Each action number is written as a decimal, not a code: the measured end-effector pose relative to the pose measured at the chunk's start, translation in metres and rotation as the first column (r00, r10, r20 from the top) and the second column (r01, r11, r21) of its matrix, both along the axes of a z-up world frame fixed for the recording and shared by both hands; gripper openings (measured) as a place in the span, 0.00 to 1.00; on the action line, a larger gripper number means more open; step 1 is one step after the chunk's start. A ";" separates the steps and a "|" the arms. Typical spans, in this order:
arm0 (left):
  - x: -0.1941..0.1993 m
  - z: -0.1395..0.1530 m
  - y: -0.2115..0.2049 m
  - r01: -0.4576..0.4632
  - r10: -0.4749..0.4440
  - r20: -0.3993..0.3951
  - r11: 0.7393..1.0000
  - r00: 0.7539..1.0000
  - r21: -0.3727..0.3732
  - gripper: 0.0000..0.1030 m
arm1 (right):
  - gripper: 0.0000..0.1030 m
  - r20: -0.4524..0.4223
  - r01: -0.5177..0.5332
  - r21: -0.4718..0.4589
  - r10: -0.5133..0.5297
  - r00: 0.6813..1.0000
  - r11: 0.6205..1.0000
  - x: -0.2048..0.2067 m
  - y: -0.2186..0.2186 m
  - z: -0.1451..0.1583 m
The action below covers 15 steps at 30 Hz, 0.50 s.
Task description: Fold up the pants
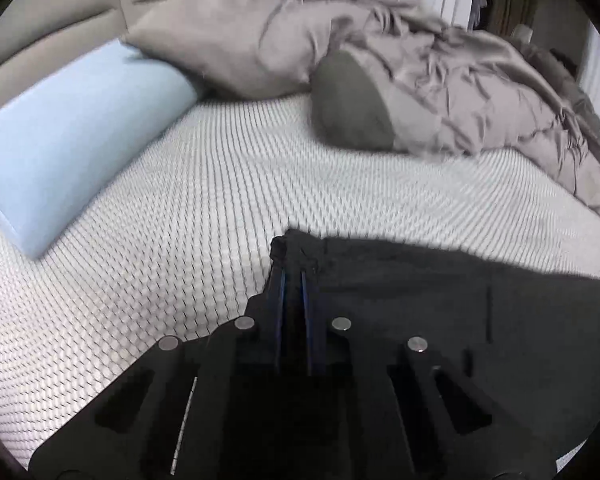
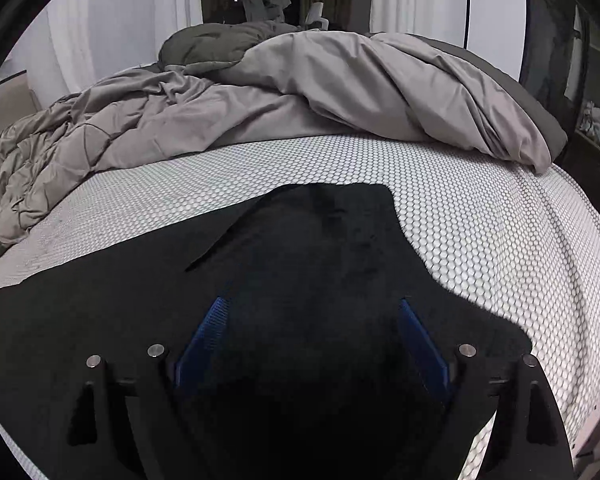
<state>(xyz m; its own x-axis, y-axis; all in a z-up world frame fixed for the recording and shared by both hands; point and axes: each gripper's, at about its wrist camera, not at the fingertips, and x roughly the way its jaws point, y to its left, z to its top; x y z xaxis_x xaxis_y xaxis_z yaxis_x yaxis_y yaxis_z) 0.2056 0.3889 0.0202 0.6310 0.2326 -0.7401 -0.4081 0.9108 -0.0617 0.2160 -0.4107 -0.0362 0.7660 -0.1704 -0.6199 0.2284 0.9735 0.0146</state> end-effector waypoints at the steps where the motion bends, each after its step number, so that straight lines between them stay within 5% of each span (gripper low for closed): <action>1: 0.006 0.009 -0.002 0.006 -0.006 0.027 1.000 1.000 -0.007 0.05 | 0.85 0.007 -0.003 -0.013 0.003 1.000 1.000 -0.001 0.004 0.001; 7: 0.037 0.022 -0.012 0.025 -0.025 0.003 1.000 1.000 0.004 0.06 | 0.85 0.016 0.010 0.006 -0.010 1.000 1.000 0.000 -0.003 0.002; 12: 0.053 -0.027 0.015 -0.103 0.088 -0.166 0.991 0.982 -0.086 0.15 | 0.85 0.014 0.019 0.026 -0.020 1.000 0.999 -0.001 -0.012 0.001; 15: 0.030 -0.019 0.017 -0.123 0.108 -0.091 0.976 0.990 -0.178 0.29 | 0.85 0.006 0.015 0.041 -0.015 1.000 0.999 -0.004 -0.019 0.000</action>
